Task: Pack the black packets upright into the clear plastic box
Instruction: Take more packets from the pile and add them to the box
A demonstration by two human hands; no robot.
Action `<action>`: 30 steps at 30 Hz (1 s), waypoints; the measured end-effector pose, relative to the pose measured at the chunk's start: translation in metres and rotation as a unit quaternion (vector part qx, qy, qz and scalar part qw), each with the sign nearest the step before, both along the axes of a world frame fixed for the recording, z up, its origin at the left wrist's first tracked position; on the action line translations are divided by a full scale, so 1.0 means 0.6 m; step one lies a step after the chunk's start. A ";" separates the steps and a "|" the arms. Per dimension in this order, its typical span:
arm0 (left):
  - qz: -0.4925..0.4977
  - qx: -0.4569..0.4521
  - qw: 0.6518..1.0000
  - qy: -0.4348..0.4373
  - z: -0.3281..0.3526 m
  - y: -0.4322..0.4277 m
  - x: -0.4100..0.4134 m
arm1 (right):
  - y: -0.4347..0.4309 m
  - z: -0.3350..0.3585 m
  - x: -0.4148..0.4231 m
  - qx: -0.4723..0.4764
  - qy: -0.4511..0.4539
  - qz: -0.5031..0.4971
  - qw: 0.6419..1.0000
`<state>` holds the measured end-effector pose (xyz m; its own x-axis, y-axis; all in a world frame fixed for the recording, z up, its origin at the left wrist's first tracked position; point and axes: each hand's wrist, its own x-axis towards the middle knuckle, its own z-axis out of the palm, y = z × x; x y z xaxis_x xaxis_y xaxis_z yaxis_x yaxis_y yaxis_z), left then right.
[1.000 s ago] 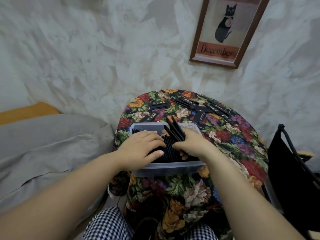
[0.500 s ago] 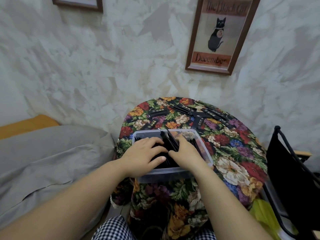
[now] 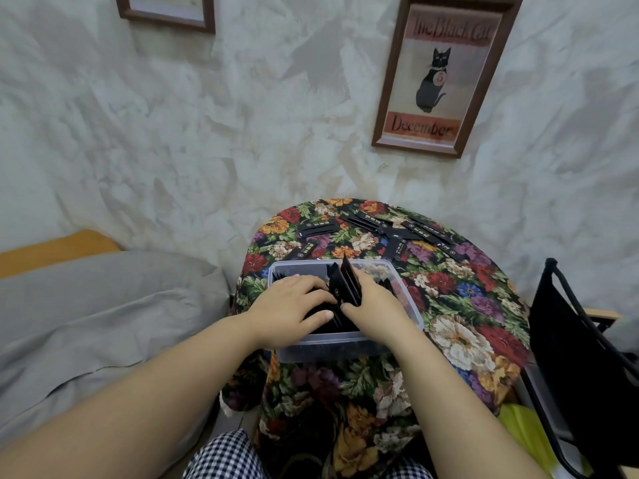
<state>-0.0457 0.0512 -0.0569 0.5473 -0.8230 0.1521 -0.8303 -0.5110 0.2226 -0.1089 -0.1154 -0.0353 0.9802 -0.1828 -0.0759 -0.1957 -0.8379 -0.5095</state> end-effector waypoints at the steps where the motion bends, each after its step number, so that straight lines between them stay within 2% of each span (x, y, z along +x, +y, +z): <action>1: 0.000 -0.004 1.000 0.002 -0.001 0.001 0.000 | 0.000 0.000 -0.002 0.010 -0.005 0.002 1.000; 8: 0.017 0.015 0.999 0.045 0.014 -0.005 -0.001 | -0.006 -0.018 0.000 0.011 -0.023 0.016 1.000; 16: 0.097 -0.049 0.992 0.063 0.023 -0.032 0.004 | -0.015 -0.023 0.006 0.012 -0.007 0.010 1.000; 23: 0.106 0.025 0.992 0.065 0.032 -0.042 0.010 | -0.015 -0.023 0.003 0.013 -0.020 0.017 1.000; 27: 0.079 0.093 0.992 0.033 0.022 -0.040 0.016 | -0.011 -0.018 -0.003 -0.005 -0.042 0.016 0.999; 30: 0.072 0.113 0.991 0.022 0.014 -0.040 0.018 | -0.009 -0.012 -0.010 0.020 -0.054 0.010 0.998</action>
